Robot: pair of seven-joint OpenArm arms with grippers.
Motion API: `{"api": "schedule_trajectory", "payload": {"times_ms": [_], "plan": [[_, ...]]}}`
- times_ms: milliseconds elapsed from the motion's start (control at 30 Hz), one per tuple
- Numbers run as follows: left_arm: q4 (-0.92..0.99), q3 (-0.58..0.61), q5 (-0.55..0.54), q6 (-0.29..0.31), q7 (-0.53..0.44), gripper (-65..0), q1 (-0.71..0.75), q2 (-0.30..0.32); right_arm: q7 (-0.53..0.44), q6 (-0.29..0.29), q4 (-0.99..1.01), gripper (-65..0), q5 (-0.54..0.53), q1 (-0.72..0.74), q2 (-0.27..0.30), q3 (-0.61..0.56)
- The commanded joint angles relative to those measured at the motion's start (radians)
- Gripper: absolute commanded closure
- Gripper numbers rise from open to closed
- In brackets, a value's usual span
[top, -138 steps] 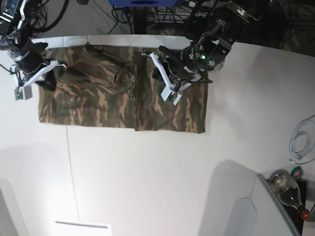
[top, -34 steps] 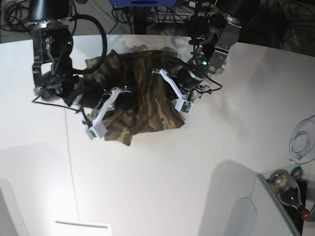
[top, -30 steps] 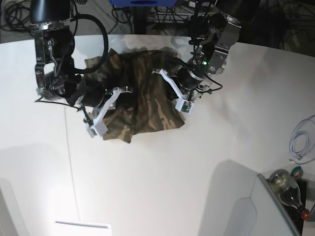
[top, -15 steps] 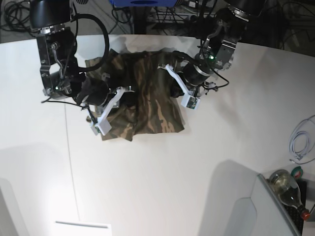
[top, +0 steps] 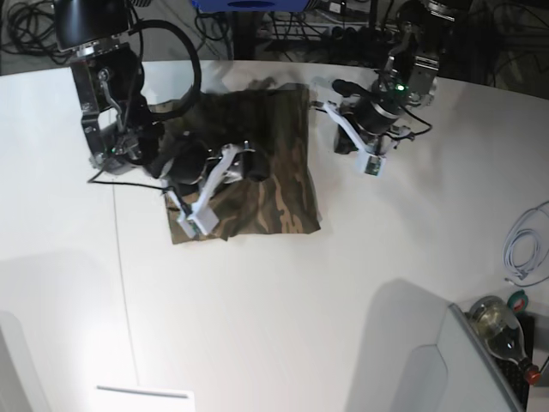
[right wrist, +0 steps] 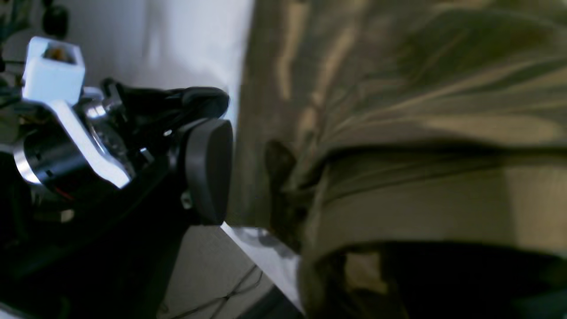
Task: Layout the t-shirt on the table in an organized manner, then fold the t-shirt properly
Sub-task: 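Grasp the shirt edges with both grippers and fold them over, then release the shirt and lift both grippers away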
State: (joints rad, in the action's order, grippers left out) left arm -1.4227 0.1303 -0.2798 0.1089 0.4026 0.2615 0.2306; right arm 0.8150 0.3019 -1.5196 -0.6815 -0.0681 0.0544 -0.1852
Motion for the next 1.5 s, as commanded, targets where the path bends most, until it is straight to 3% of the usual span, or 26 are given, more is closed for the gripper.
{"api": "schedule_trajectory", "payload": {"times_ms": [0, 167, 300, 433, 633, 733, 833, 900, 1000, 1033, 1133, 1300, 1467], "plan": [[-0.042, -0.044, -0.002, 0.001, -0.003, 0.0, 0.017, 0.016, -0.044, 0.006, -0.016, -36.5, -0.020, 0.017, -0.001, -0.020], [-0.160, -0.194, -0.002, 0.001, 0.092, 0.0, 0.106, 0.071, -0.116, -0.132, -0.014, -36.6, -0.019, 0.038, 0.000, -0.142], [-0.209, -0.297, -0.002, 0.002, 0.126, 0.0, 0.167, 0.097, -0.131, -0.169, -0.012, -36.6, -0.019, 0.084, 0.012, -0.248], [-0.208, -0.386, -0.002, 0.005, 0.123, 0.0, 0.203, 0.097, -0.133, -0.252, 0.017, -36.6, -0.019, 0.147, 0.012, -0.350], [-0.203, -0.447, -0.002, 0.007, 0.120, 0.0, 0.250, 0.097, -0.133, -0.264, -0.045, -36.3, -0.019, 0.175, 0.023, -0.431], [-0.186, -0.489, -0.002, 0.007, 0.109, 0.0, 0.269, 0.097, -0.133, -0.287, -0.187, -36.2, -0.019, 0.136, 0.098, -0.423], [-0.165, -0.504, -0.002, 0.007, 0.043, 0.0, 0.289, 0.097, -0.133, -0.409, -0.319, -34.8, -0.019, 0.057, 0.183, -0.392], [-0.155, -0.499, -0.002, 0.008, 0.002, 0.0, 0.305, 0.097, -0.133, -0.470, -0.348, -26.1, -0.019, -0.006, 0.226, -0.360], [-0.155, -0.485, -0.002, 0.008, -0.034, 0.0, 0.316, 0.094, -0.188, -0.479, -0.335, -3.6, -0.019, -0.108, 0.264, -0.279], [-0.155, -0.462, -0.002, 0.008, -0.040, 0.0, 0.316, 0.094, -0.230, -0.478, -0.316, 0.0, -0.013, -0.141, 0.267, -0.253], [-0.162, -0.400, -0.003, 0.008, -0.043, 0.0, 0.312, 0.092, -0.316, -0.476, -0.258, -1.7, 0.055, -0.181, 0.266, -0.236], [-0.163, -0.298, -0.009, 0.008, -0.043, 0.0, 0.284, 0.088, -0.325, -0.476, -0.170, -0.2, 0.168, -0.192, 0.229, -0.228], [-0.206, -0.223, -0.011, 0.008, -0.038, 0.0, 0.266, 0.088, -0.326, -0.476, -0.124, -0.2, 0.196, -0.180, 0.220, -0.224]]}}
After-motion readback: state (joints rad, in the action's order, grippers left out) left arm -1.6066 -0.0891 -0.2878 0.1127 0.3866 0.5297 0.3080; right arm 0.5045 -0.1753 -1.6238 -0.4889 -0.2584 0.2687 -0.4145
